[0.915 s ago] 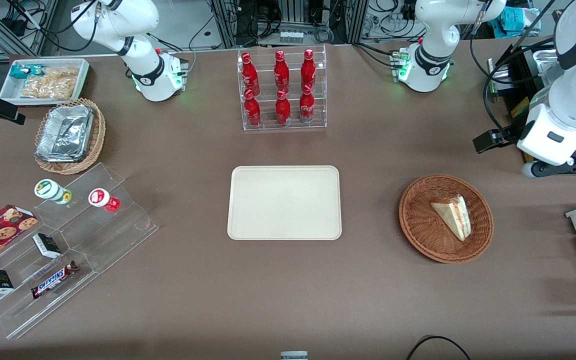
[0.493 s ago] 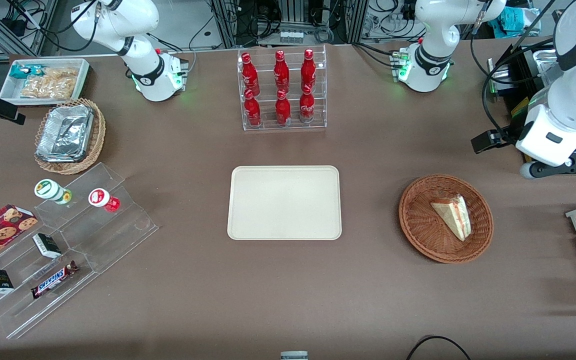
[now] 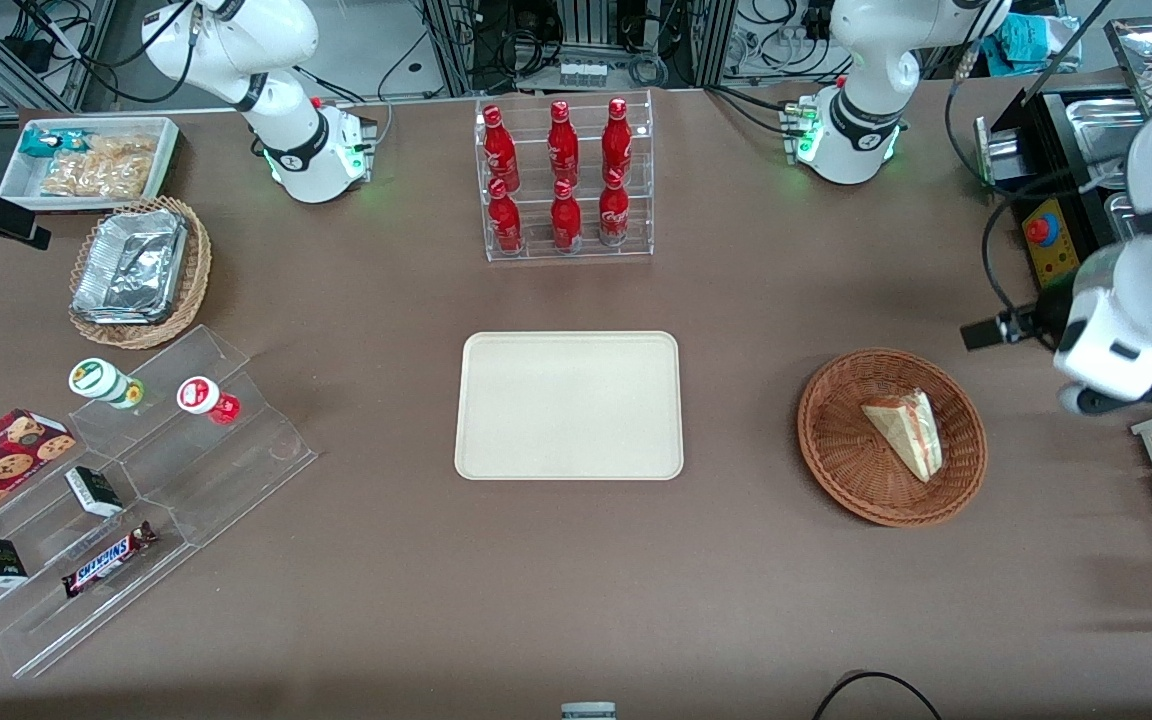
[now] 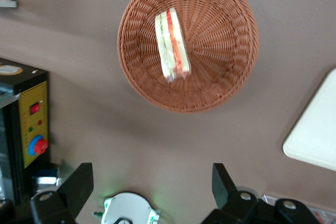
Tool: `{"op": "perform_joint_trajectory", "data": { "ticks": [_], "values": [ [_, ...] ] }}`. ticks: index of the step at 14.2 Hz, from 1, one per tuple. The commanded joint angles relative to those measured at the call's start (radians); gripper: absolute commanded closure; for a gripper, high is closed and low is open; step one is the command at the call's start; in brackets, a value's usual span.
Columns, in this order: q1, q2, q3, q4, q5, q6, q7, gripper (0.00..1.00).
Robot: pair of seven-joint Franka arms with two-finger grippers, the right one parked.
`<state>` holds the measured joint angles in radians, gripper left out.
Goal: Place sandwich from basket to tray
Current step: 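Move the left gripper down over the sandwich in the wicker basket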
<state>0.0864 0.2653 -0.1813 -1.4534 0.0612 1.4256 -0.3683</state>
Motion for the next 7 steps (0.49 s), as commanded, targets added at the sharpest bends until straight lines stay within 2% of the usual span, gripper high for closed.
{"op": "perform_joint_trajectory", "data": {
  "ticks": [1, 5, 7],
  "values": [
    [0.004, 0.043, -0.003, -0.094, 0.000, 0.155, -0.067, 0.00],
    [0.012, 0.032, 0.002, -0.355, 0.002, 0.500, -0.155, 0.00],
    [0.012, 0.038, 0.016, -0.433, 0.002, 0.603, -0.194, 0.00]
  ]
}}
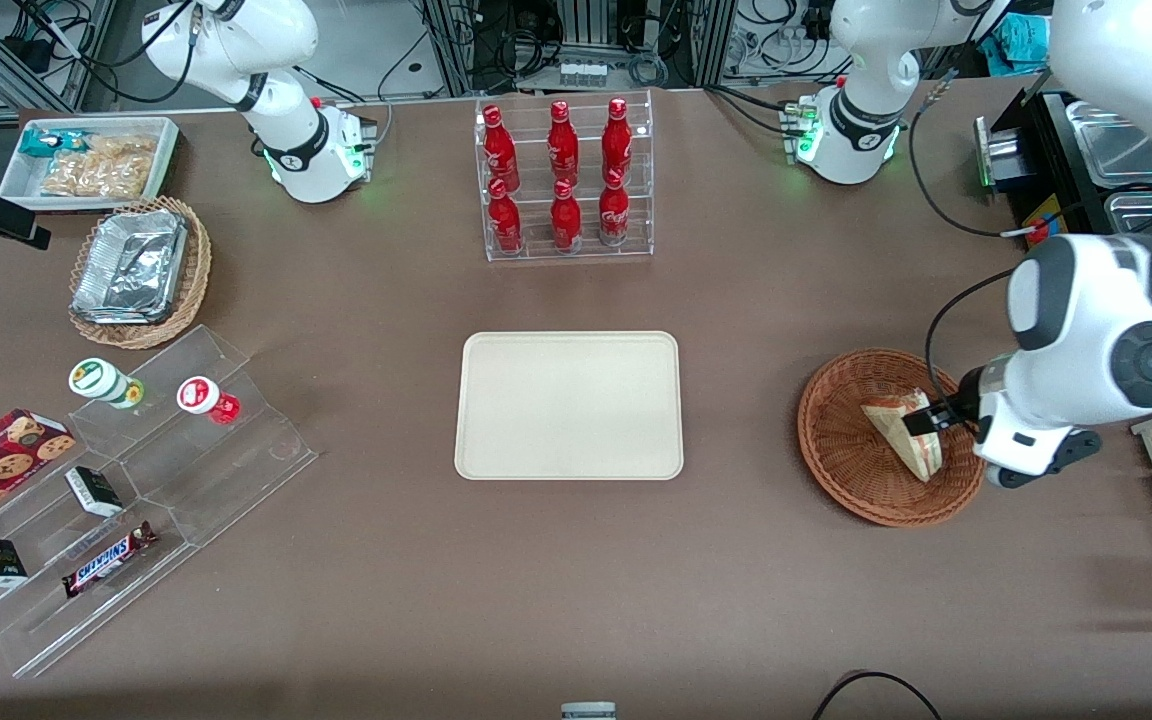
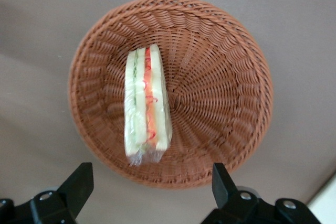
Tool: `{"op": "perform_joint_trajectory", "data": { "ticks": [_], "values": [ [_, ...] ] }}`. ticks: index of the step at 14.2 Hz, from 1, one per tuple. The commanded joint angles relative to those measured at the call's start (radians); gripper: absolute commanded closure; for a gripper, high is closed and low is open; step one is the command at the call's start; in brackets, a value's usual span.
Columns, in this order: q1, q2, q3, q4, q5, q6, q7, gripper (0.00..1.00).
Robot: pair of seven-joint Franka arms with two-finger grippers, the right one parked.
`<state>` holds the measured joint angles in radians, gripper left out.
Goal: Place sandwich from basket to tray
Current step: 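Lower the left gripper around the wrapped sandwich and close it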
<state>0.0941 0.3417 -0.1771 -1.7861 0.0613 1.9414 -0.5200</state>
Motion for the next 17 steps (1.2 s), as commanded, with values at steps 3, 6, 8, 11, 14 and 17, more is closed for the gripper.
{"op": "perform_joint_trajectory", "data": {
  "ticks": [3, 6, 8, 11, 14, 17],
  "values": [
    [0.004, -0.044, 0.027, -0.234, 0.002, 0.275, -0.048, 0.00],
    [0.004, -0.027, 0.042, -0.243, 0.002, 0.292, -0.048, 0.00],
    [0.018, -0.017, 0.047, -0.248, -0.003, 0.297, -0.051, 0.00],
    [0.018, 0.034, 0.047, -0.243, -0.009, 0.382, -0.183, 0.00],
    [0.012, 0.069, 0.047, -0.246, -0.003, 0.421, -0.252, 0.00],
    [0.015, 0.080, 0.047, -0.253, -0.003, 0.421, -0.255, 0.37]
  ]
}}
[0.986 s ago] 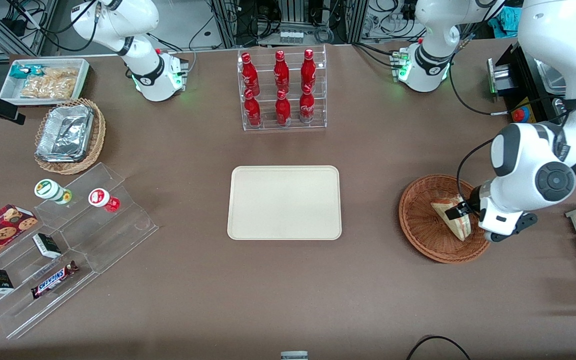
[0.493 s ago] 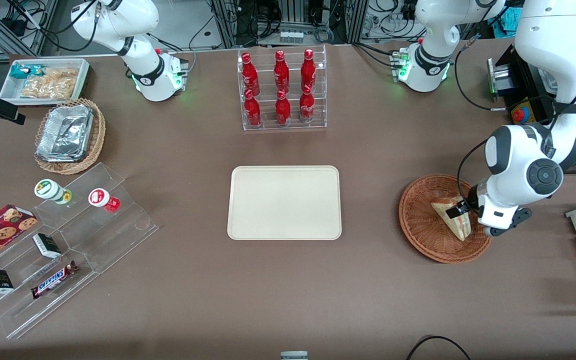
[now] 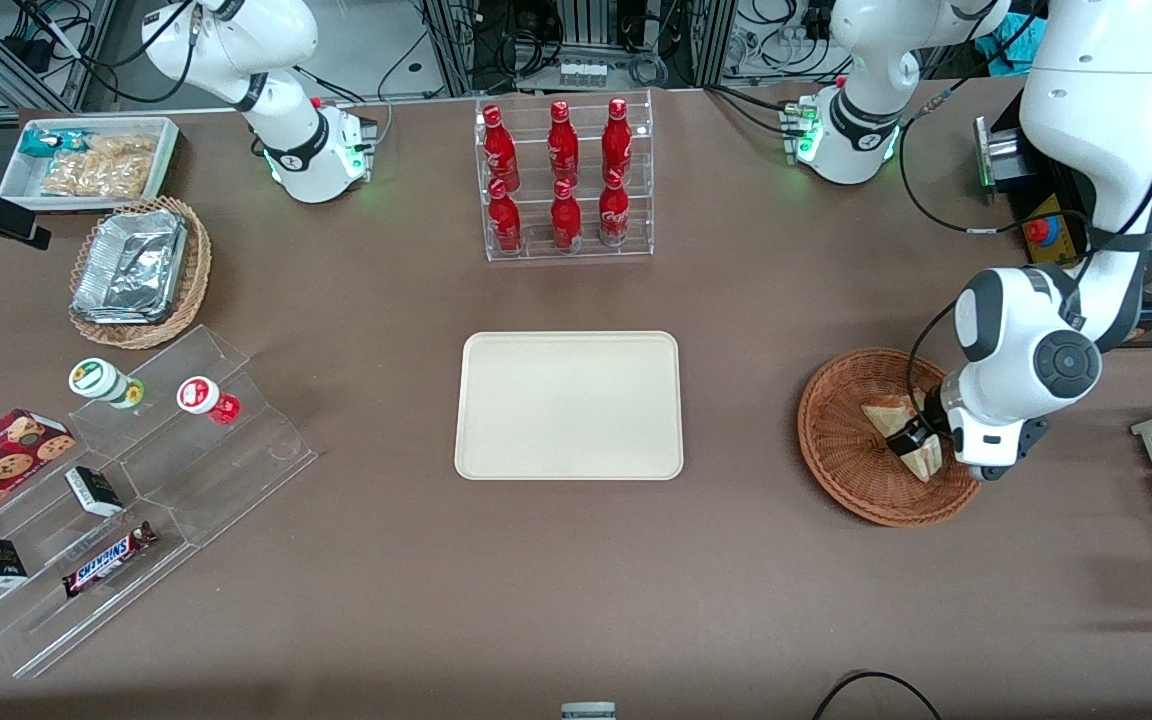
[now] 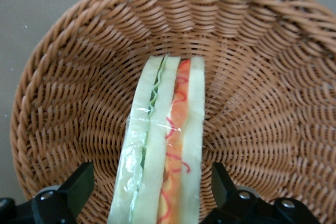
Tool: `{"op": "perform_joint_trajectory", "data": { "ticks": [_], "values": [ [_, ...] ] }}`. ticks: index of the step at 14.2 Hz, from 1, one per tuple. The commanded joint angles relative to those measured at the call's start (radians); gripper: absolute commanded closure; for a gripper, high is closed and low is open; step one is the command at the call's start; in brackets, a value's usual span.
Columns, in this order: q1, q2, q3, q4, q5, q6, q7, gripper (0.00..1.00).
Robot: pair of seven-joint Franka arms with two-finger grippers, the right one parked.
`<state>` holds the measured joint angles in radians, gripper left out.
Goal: Place sandwich from basket to tray
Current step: 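Lower the left gripper around the wrapped sandwich and close it, then lift the sandwich with the left gripper and carry it toward the tray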
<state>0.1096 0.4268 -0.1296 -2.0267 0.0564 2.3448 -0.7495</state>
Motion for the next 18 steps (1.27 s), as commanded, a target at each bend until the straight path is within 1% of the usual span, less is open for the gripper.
{"op": "perform_joint_trajectory", "data": {
  "ticks": [1, 2, 3, 4, 6, 8, 11, 17, 18],
  "values": [
    [0.001, -0.008, -0.001, -0.018, 0.002, 0.017, -0.025, 0.55],
    [-0.001, -0.010, -0.001, -0.021, 0.003, 0.016, -0.025, 0.71],
    [-0.001, -0.011, -0.001, -0.021, 0.003, 0.013, -0.022, 0.80],
    [-0.001, -0.014, -0.001, -0.017, 0.003, 0.008, -0.018, 0.83],
    [-0.005, -0.036, -0.002, 0.002, 0.003, -0.012, -0.008, 0.85],
    [-0.019, -0.043, -0.008, 0.066, 0.005, -0.091, 0.008, 0.85],
    [-0.094, -0.039, -0.010, 0.169, 0.003, -0.203, 0.044, 0.85],
    [-0.355, -0.014, -0.010, 0.266, 0.000, -0.251, 0.029, 0.82],
    [-0.404, -0.005, -0.010, 0.296, -0.009, -0.271, 0.029, 0.82]
  ]
}}
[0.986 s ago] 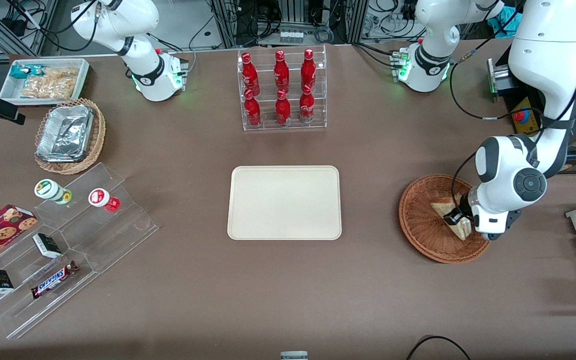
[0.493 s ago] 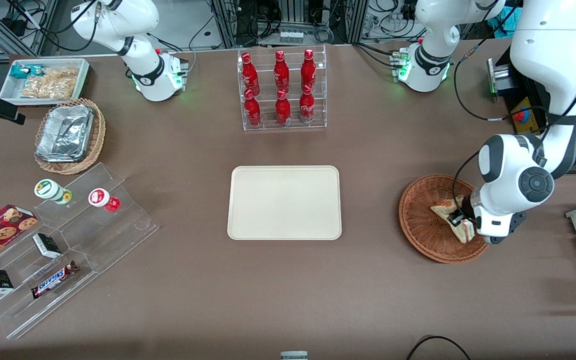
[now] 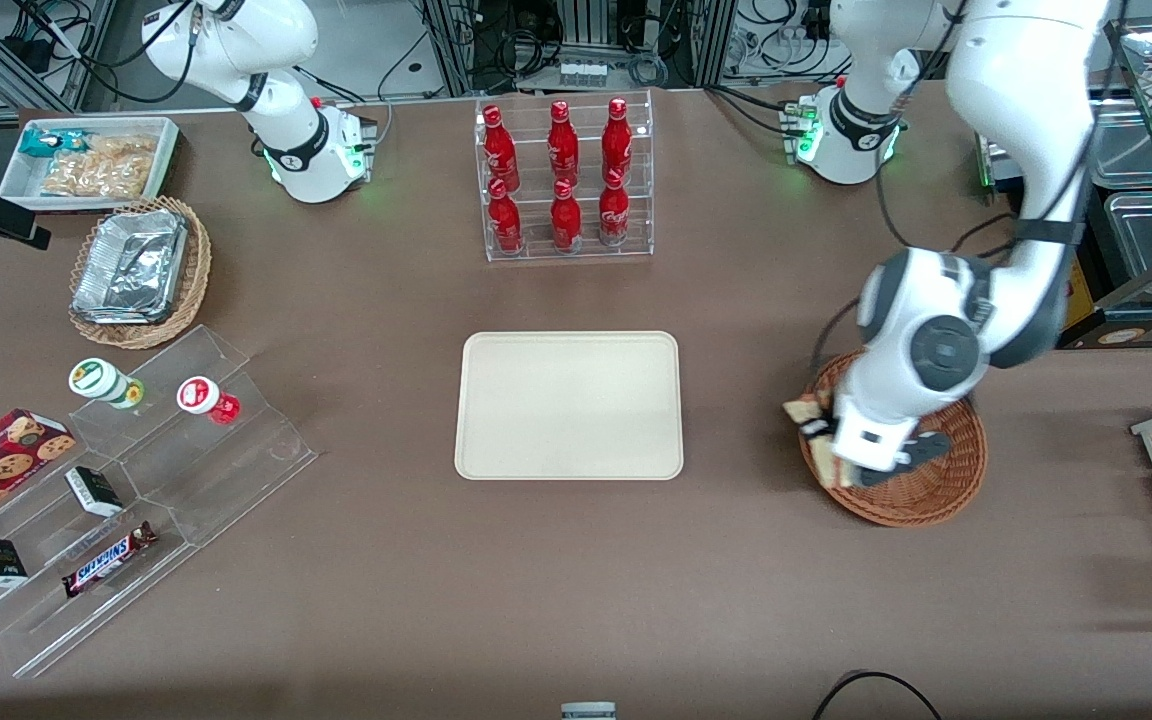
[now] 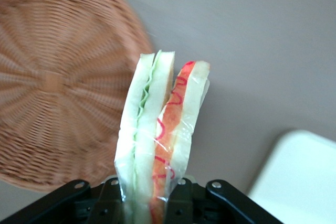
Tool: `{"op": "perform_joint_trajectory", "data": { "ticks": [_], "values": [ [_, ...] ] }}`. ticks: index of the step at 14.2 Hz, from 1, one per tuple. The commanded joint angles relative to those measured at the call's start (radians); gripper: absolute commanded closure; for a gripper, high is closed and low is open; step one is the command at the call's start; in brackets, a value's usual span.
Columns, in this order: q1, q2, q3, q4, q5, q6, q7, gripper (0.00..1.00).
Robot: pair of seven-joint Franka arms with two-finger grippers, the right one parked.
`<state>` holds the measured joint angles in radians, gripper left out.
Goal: Place sandwich from basket to tray
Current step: 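Lift the sandwich with the left gripper and carry it toward the tray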
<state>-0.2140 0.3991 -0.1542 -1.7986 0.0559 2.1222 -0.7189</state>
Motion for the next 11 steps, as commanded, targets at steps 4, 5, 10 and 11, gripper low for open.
{"op": "perform_joint_trajectory", "data": {
  "ticks": [4, 5, 10, 11],
  "values": [
    [-0.244, 0.186, 0.015, 0.301, -0.011, -0.175, -0.078, 0.82],
    [-0.274, 0.219, 0.013, 0.344, -0.011, -0.180, -0.094, 0.82],
    [-0.373, 0.346, -0.019, 0.508, -0.039, -0.174, -0.184, 0.78],
    [-0.384, 0.372, -0.019, 0.539, -0.039, -0.174, -0.207, 0.78]
  ]
}}
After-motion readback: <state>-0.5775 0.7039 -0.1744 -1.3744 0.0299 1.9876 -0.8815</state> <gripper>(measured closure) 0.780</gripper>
